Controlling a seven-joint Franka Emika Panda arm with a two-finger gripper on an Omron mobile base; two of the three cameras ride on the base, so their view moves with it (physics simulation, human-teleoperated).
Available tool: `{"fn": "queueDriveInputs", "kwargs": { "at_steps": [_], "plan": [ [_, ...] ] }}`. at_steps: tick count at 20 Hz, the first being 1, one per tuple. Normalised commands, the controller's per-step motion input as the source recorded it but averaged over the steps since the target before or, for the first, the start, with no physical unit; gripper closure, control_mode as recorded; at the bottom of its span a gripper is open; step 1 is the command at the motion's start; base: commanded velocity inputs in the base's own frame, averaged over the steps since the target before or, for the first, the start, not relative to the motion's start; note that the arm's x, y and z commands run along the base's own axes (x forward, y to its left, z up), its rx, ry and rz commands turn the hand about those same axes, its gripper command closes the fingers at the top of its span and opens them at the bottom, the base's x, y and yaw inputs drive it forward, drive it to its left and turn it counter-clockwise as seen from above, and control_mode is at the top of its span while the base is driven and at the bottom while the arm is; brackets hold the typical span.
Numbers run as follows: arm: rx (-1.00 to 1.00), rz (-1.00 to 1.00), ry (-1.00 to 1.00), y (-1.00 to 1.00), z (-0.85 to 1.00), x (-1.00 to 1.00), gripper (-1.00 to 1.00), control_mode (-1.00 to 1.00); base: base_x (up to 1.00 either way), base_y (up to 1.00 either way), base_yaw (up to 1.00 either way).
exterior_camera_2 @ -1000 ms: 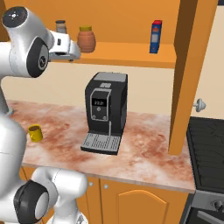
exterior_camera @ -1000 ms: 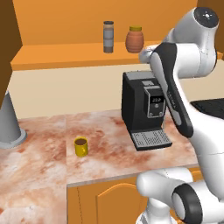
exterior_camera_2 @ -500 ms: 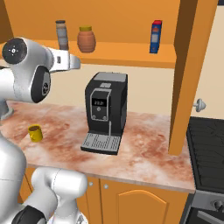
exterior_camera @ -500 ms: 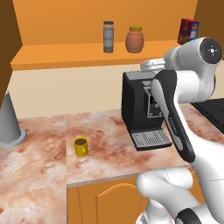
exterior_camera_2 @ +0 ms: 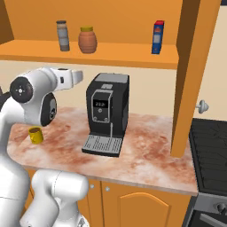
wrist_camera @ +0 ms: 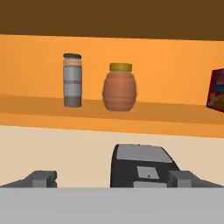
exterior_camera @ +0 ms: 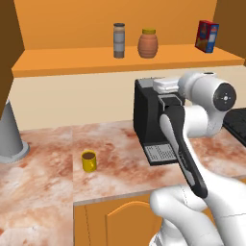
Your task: Pick the cinnamon and honey bottle from the cabinet and place them next to the mug.
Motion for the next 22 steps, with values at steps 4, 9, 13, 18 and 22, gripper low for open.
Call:
{"fn": "queueDriveInputs", "kwargs": {
  "at_steps": [4,9,13,18,22],
  "plan": [
    [-0.02,0.0,-0.21,0.0,0.58,-0.2,-1.0,-1.0,0.0,0.0,0.0],
    [0.0,0.0,-0.11,0.0,0.42,-0.04,-1.0,-1.0,0.0,0.0,0.0],
    [0.0,0.0,0.0,0.0,0.0,0.0,-1.0,-1.0,0.0,0.0,0.0],
    [0.0,0.0,0.0,0.0,0.26,0.09,-1.0,-1.0,0.0,0.0,0.0],
    [0.0,0.0,0.0,0.0,0.33,0.02,-1.0,-1.0,0.0,0.0,0.0]
  ]
}}
